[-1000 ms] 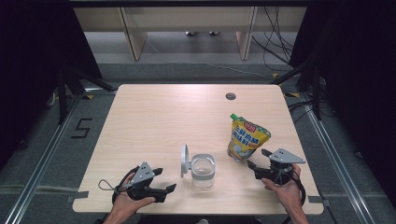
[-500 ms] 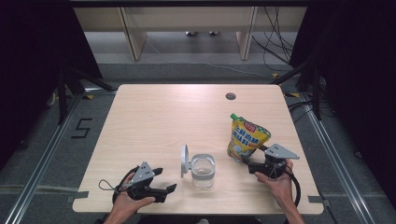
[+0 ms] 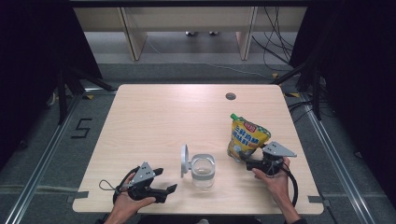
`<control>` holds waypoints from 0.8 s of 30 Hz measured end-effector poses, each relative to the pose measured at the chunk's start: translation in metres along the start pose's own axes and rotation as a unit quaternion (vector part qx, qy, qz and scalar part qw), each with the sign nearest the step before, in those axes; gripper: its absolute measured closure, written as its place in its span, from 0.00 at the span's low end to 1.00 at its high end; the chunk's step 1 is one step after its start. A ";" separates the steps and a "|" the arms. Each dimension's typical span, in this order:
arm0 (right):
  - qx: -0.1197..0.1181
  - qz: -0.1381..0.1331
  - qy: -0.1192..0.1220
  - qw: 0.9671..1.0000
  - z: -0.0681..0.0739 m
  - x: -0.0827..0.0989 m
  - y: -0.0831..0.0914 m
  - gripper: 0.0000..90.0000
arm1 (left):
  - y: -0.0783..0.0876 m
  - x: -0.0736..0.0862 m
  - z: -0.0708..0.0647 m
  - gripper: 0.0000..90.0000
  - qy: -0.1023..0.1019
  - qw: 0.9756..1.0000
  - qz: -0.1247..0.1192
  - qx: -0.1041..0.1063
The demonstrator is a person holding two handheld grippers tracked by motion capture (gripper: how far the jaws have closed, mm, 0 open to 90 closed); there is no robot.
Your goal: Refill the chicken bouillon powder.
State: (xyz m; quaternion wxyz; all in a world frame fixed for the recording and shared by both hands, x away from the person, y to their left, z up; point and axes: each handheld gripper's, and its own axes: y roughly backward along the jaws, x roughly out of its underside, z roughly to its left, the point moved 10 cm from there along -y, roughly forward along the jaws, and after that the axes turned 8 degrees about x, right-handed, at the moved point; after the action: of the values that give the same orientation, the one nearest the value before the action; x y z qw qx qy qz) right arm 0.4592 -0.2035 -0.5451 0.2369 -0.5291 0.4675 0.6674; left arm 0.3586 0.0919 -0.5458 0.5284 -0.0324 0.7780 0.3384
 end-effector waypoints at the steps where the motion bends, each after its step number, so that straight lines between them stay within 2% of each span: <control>1: -0.001 -0.001 -0.006 1.000 0.000 0.000 -0.001 0.20 | 0.000 0.000 0.000 0.22 0.001 1.000 -0.001 0.000; 2: -0.003 -0.013 0.014 1.000 -0.003 -0.002 -0.004 0.19 | 0.000 0.000 0.000 0.22 0.001 1.000 -0.001 0.000; 3: -0.002 -0.008 -0.003 1.000 -0.001 -0.002 -0.004 0.19 | 0.000 0.000 0.000 0.22 -0.001 1.000 0.001 0.000; 6: -0.007 -0.011 0.005 1.000 -0.001 -0.003 -0.005 0.20 | 0.000 0.000 0.000 0.22 -0.001 1.000 0.000 0.000; 8: -0.012 -0.017 -0.007 1.000 0.002 -0.006 -0.006 0.20 | 0.000 0.000 0.000 0.22 -0.001 1.000 0.002 0.000; 9: -0.007 -0.020 0.011 1.000 0.000 -0.006 -0.009 0.19 | 0.000 0.001 0.000 0.22 -0.005 1.000 0.006 -0.002; 10: -0.008 -0.014 -0.011 1.000 0.004 -0.005 -0.009 0.19 | -0.001 0.000 -0.001 0.22 -0.004 1.000 0.000 0.003; 11: -0.008 -0.014 -0.011 1.000 0.004 -0.005 -0.009 0.19 | -0.001 0.000 -0.001 0.22 -0.004 1.000 0.000 0.003; 12: -0.009 -0.021 0.000 1.000 0.003 -0.006 -0.012 0.19 | -0.001 0.000 -0.002 0.22 -0.001 1.000 0.001 0.002; 13: -0.011 -0.021 -0.011 1.000 0.004 -0.005 -0.012 0.19 | -0.002 0.000 -0.001 0.22 -0.001 1.000 -0.001 0.001; 14: -0.005 -0.021 0.019 1.000 -0.002 -0.005 -0.015 0.19 | -0.001 0.001 -0.001 0.22 -0.003 1.000 0.004 0.002; 15: -0.004 -0.017 0.006 1.000 0.001 -0.004 -0.014 0.19 | -0.002 0.001 -0.001 0.22 -0.003 1.000 0.002 0.002; 16: -0.017 -0.025 -0.002 1.000 0.003 -0.007 -0.015 0.19 | -0.002 0.001 -0.001 0.22 -0.003 1.000 0.003 0.002; 19: -0.006 -0.028 0.007 1.000 -0.001 -0.007 -0.017 0.18 | -0.002 0.001 -0.002 0.22 -0.002 1.000 0.003 0.002; 20: -0.008 -0.029 0.002 1.000 0.000 -0.008 -0.017 0.18 | -0.002 0.001 -0.002 0.22 -0.002 1.000 0.003 0.002; 21: -0.018 -0.033 -0.013 0.999 0.003 -0.010 -0.016 0.18 | -0.002 0.001 -0.002 0.22 -0.003 1.000 0.003 0.001; 23: -0.020 -0.043 -0.007 0.999 0.001 -0.011 -0.018 0.18 | -0.002 0.001 -0.001 0.22 -0.004 1.000 0.003 0.003; 24: -0.009 -0.039 0.001 0.999 -0.001 -0.010 -0.020 0.18 | -0.003 0.001 -0.002 0.22 -0.002 1.000 0.001 0.005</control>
State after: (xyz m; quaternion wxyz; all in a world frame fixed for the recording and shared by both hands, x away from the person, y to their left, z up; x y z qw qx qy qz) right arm 0.4791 -0.1941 -0.5430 0.2581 -0.5495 0.4407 0.6612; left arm 0.3576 0.0888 -0.5470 0.5300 -0.0286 0.7786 0.3348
